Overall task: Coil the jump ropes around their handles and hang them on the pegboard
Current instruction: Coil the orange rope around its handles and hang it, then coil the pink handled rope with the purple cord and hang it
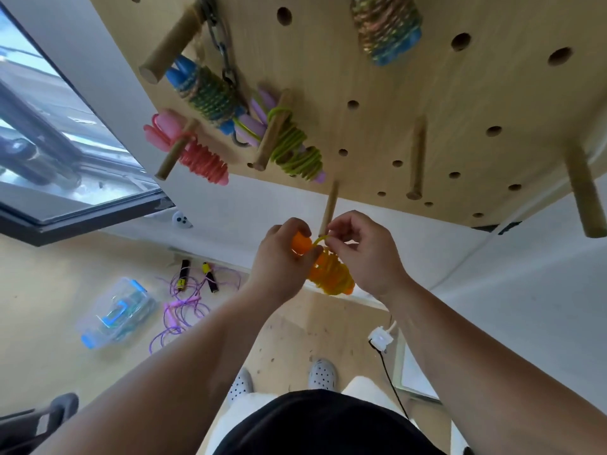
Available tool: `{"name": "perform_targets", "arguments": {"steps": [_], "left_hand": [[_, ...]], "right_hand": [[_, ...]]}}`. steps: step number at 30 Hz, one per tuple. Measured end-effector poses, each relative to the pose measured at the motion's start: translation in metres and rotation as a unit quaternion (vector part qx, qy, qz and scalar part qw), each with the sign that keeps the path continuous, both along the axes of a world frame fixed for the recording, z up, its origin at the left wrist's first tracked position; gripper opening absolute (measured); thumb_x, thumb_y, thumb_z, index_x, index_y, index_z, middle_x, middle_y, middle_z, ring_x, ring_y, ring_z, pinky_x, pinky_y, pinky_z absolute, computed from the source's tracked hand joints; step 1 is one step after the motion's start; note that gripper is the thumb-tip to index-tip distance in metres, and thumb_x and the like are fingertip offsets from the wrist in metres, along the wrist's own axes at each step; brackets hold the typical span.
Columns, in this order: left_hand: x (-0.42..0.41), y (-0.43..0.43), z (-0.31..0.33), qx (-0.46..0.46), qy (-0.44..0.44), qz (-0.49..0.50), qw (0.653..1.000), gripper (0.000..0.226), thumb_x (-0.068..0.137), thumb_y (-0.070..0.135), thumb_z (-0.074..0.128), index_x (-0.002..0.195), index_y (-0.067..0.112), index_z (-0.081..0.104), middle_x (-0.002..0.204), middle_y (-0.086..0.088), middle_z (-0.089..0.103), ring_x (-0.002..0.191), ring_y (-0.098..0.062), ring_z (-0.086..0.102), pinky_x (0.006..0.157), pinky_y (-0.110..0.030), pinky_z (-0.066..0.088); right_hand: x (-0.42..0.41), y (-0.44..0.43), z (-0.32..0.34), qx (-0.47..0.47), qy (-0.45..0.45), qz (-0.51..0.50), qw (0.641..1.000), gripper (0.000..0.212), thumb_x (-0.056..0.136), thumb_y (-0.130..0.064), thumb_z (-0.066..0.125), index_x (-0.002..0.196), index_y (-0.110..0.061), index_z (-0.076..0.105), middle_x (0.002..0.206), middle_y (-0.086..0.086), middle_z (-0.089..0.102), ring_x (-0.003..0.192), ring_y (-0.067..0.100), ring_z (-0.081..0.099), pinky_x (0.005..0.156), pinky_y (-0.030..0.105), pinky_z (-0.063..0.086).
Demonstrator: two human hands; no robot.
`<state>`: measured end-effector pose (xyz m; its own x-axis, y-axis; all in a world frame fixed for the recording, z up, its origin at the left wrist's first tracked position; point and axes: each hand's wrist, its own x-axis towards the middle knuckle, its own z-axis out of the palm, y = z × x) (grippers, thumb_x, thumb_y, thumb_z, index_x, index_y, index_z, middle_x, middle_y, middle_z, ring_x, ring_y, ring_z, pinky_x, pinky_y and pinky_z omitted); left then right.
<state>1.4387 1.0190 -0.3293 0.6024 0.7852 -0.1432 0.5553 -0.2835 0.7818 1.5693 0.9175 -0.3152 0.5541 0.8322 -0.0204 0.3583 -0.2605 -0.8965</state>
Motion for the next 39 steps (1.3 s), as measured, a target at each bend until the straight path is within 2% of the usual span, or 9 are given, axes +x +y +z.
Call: {"name": "perform_targets", "arguments": {"steps": [4, 8, 11, 15, 22, 26, 30, 36, 39], "left_hand": [[0.005, 0.003, -0.004, -0.024, -0.027, 0.017, 0.999, 0.028, 0.092, 0.031, 0.071, 0.110, 0.034, 0.050, 0.111, 0.002, 0.055, 0.095, -0.020, 0.058, 0.081, -0.041, 0.060], [0.010, 0.009, -0.005, -0.072, -0.039, 0.022, 0.996, 0.030, 0.092, 0.030, 0.072, 0.112, 0.035, 0.051, 0.115, 0.000, 0.054, 0.100, -0.025, 0.060, 0.081, -0.041, 0.060], [0.010, 0.017, -0.005, -0.108, -0.060, -0.003, 0.992, 0.031, 0.094, 0.020, 0.070, 0.112, 0.037, 0.052, 0.118, 0.000, 0.055, 0.103, -0.025, 0.060, 0.082, -0.039, 0.060], [0.012, 0.031, -0.007, -0.114, -0.077, 0.008, 0.991, 0.032, 0.095, 0.018, 0.069, 0.113, 0.040, 0.053, 0.123, 0.000, 0.055, 0.105, -0.024, 0.061, 0.086, -0.038, 0.060], [0.040, 0.045, -0.013, -0.017, -0.072, 0.040, 0.996, 0.035, 0.088, 0.023, 0.075, 0.116, 0.032, 0.056, 0.117, -0.002, 0.058, 0.099, -0.024, 0.061, 0.085, -0.042, 0.059], [0.057, 0.049, -0.010, -0.004, -0.083, 0.065, 0.994, 0.038, 0.087, 0.025, 0.074, 0.120, 0.026, 0.054, 0.113, -0.002, 0.062, 0.100, -0.026, 0.063, 0.087, -0.045, 0.058], [0.065, 0.048, -0.005, -0.018, -0.089, 0.088, 0.992, 0.044, 0.089, 0.025, 0.073, 0.127, 0.022, 0.050, 0.100, 0.007, 0.062, 0.097, -0.025, 0.064, 0.084, -0.041, 0.057], [0.040, 0.041, -0.009, -0.041, -0.043, 0.084, 0.995, 0.063, 0.093, 0.045, 0.068, 0.144, 0.035, 0.032, 0.126, 0.003, 0.058, 0.108, -0.022, 0.062, 0.090, -0.040, 0.054], [0.014, 0.039, -0.016, -0.051, -0.021, 0.097, 0.994, 0.066, 0.092, 0.052, 0.067, 0.146, 0.034, 0.033, 0.127, 0.004, 0.055, 0.095, -0.018, 0.066, 0.084, -0.040, 0.058]], "right_hand": [[0.003, 0.003, -0.003, -0.002, -0.103, 0.004, 0.995, 0.003, 0.096, -0.025, 0.068, 0.097, -0.027, 0.066, 0.092, -0.018, 0.067, 0.088, 0.005, 0.066, 0.081, 0.019, 0.053], [0.013, 0.008, -0.012, 0.017, -0.193, 0.008, 0.981, 0.008, 0.096, -0.025, 0.066, 0.100, -0.018, 0.069, 0.095, -0.006, 0.071, 0.085, 0.011, 0.066, 0.079, 0.028, 0.058], [0.020, 0.014, -0.019, 0.033, -0.209, -0.006, 0.977, 0.008, 0.096, -0.021, 0.068, 0.099, -0.015, 0.071, 0.095, -0.001, 0.072, 0.084, 0.014, 0.066, 0.078, 0.033, 0.059], [0.027, 0.021, -0.026, 0.038, -0.198, -0.043, 0.978, 0.013, 0.094, -0.025, 0.070, 0.098, -0.013, 0.072, 0.095, 0.001, 0.071, 0.085, 0.014, 0.066, 0.075, 0.028, 0.058], [0.034, 0.037, -0.030, -0.020, -0.127, -0.136, 0.982, 0.025, 0.093, -0.039, 0.069, 0.076, -0.021, 0.072, 0.067, -0.008, 0.066, 0.067, 0.014, 0.062, 0.063, 0.028, 0.051], [0.038, 0.052, -0.027, -0.064, -0.089, -0.192, 0.975, 0.048, 0.094, -0.041, 0.065, 0.052, -0.027, 0.045, 0.050, -0.008, 0.049, 0.053, 0.012, 0.046, 0.056, 0.028, 0.033], [0.039, 0.062, -0.023, -0.115, -0.064, -0.219, 0.967, 0.057, 0.097, -0.047, 0.059, 0.049, -0.023, 0.037, 0.050, -0.004, 0.042, 0.061, 0.023, 0.045, 0.060, 0.030, 0.033], [0.028, 0.040, -0.035, -0.103, -0.038, -0.191, 0.975, 0.053, 0.099, -0.045, 0.054, 0.059, -0.012, 0.062, 0.058, 0.003, 0.061, 0.059, 0.019, 0.057, 0.060, 0.032, 0.042], [0.012, 0.018, -0.050, -0.114, -0.006, -0.185, 0.976, 0.045, 0.102, -0.040, 0.052, 0.069, -0.013, 0.068, 0.067, -0.001, 0.068, 0.068, 0.016, 0.064, 0.065, 0.031, 0.046]]}}
